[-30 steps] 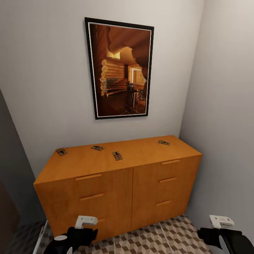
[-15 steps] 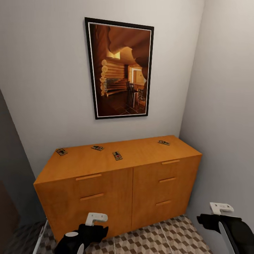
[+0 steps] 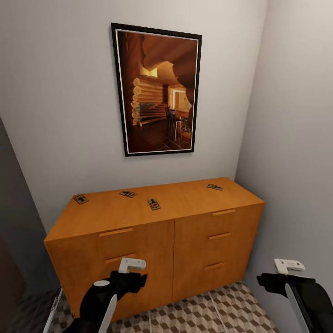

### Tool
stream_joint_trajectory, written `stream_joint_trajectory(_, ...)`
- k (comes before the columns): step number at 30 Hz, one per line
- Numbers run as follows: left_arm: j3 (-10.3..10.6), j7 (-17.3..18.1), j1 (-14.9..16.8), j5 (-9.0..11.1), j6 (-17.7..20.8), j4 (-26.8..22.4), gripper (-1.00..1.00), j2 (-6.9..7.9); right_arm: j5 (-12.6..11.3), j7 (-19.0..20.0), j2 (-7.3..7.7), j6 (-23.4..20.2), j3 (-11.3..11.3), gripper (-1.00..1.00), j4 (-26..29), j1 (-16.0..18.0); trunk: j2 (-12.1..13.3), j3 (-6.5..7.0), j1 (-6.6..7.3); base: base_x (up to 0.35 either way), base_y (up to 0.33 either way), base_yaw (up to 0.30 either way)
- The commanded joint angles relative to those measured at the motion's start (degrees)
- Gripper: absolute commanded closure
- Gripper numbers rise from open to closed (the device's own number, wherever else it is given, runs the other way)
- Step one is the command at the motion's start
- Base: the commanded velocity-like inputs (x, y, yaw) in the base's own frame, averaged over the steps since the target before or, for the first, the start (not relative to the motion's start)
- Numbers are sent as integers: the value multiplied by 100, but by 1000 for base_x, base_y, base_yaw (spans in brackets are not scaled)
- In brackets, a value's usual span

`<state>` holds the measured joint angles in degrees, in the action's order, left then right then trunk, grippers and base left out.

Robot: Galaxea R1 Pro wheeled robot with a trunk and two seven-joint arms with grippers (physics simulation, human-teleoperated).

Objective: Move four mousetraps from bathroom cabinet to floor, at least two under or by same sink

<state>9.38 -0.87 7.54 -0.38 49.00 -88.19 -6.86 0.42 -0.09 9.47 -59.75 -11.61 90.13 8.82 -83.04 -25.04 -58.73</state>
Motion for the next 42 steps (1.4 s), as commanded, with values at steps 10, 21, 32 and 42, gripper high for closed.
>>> stream_joint_trajectory(10,215,-72,114,-18,43,-10,-100,-101,9,-25,2,-25,1,-100,5,29,-4,-7,0,0,0,0)
stream_joint_trajectory(21,478,-790,278,-59,59,-14,-100,-266,12,-26,14,-25,3,-100,5,127,-4,-7,0,0,0,0)
stream_joint_trajectory(32,1792,-1774,337,-57,170,-9,-100,-314,19,-26,17,-25,6,-100,5,168,-4,-7,0,0,0,0)
stream_joint_trajectory(42,2246,-2307,343,21,265,-3,-100,-314,15,-18,12,-25,13,-100,5,172,-4,-7,0,0,0,0)
